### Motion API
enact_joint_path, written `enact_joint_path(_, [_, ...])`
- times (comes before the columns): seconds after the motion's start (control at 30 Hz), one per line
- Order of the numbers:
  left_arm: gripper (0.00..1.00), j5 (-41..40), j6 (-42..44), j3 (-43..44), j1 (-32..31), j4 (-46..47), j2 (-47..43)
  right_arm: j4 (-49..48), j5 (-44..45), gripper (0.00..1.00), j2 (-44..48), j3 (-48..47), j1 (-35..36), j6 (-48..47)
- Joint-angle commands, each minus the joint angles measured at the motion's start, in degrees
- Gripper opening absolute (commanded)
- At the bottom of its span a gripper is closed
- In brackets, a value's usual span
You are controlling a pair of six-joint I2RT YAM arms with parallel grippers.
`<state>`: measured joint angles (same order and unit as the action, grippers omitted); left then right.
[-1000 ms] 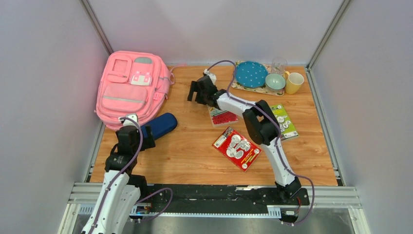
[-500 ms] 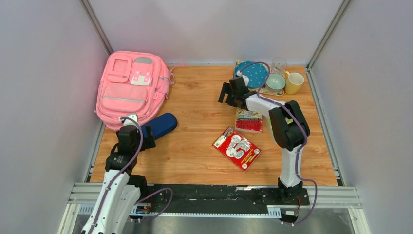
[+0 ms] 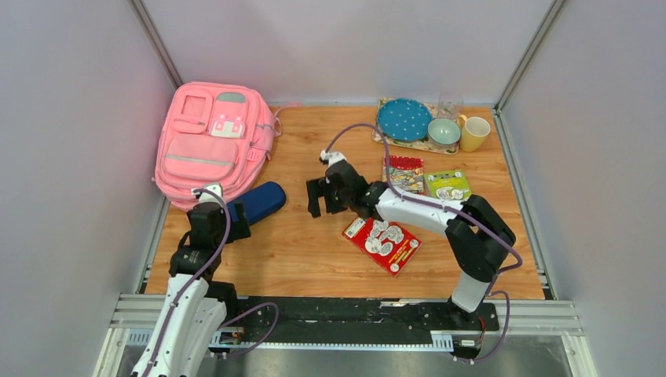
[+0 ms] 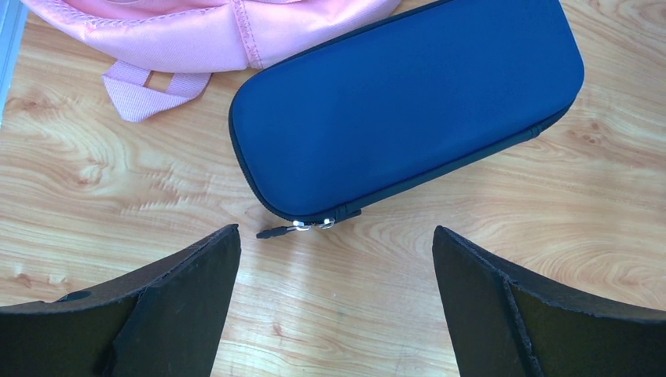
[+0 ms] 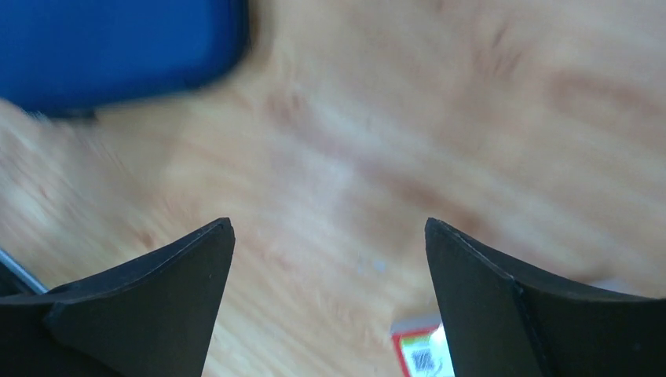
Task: Pack the student bag
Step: Adjust the book at the center of the board.
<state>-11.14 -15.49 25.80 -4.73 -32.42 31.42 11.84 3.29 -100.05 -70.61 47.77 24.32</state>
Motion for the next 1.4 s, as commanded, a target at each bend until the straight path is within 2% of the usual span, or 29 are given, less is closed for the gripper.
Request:
enact_joint_path(0.0, [0.99,-0.6,0.1,0.9,0.2,0.5,-1.4,-1.0,-0.2,0.95,2.8,8.3,4.9,5.1])
enact_joint_path(0.23, [0.98,0.0,0.2,1.0,0.2,0.9,-0.8,-5.2,0.1,0.95,6.9,16.4,8.8,10.0])
enact_joint_path(0.3, [0.98,0.0,0.2,1.0,0.2,1.0,-0.7,-3.4,1.8,0.95,6.8,17.3,8.9,11.2])
enact_joint_path(0.47, [0.98,0.2,0.1,0.9,0.2,0.5,-0.9,2.7,12.4,0.95,5.7,17.6,8.4,13.3])
enact_joint_path(0.63, [0.98,0.5,0.1,0.7,0.2,0.5,-1.2,2.6,13.1,0.96,8.0,22.9,3.5,13.1])
enact_joint_path(0.77, [0.99,0.4,0.0,0.8,0.2,0.3,-1.2,3.0,14.5,0.96,13.5,27.3,0.3,12.5])
enact_joint_path(1.0, [0.98,0.6,0.0,0.8,0.2,0.5,-1.1,4.5,13.6,0.96,21.6,33.6,-11.6,11.1])
enact_joint_path(1.1, [0.98,0.6,0.1,0.8,0.2,0.7,-1.1,5.4,13.1,0.96,25.3,34.3,-14.5,10.7])
enact_joint_path(1.23, [0.98,0.6,0.0,0.9,0.2,0.6,-1.0,3.9,9.7,0.96,31.1,33.7,-12.0,11.1])
enact_joint_path(1.37, [0.99,0.2,-0.1,0.8,0.2,0.6,-1.1,-2.2,11.3,0.95,34.0,32.5,-3.0,12.9])
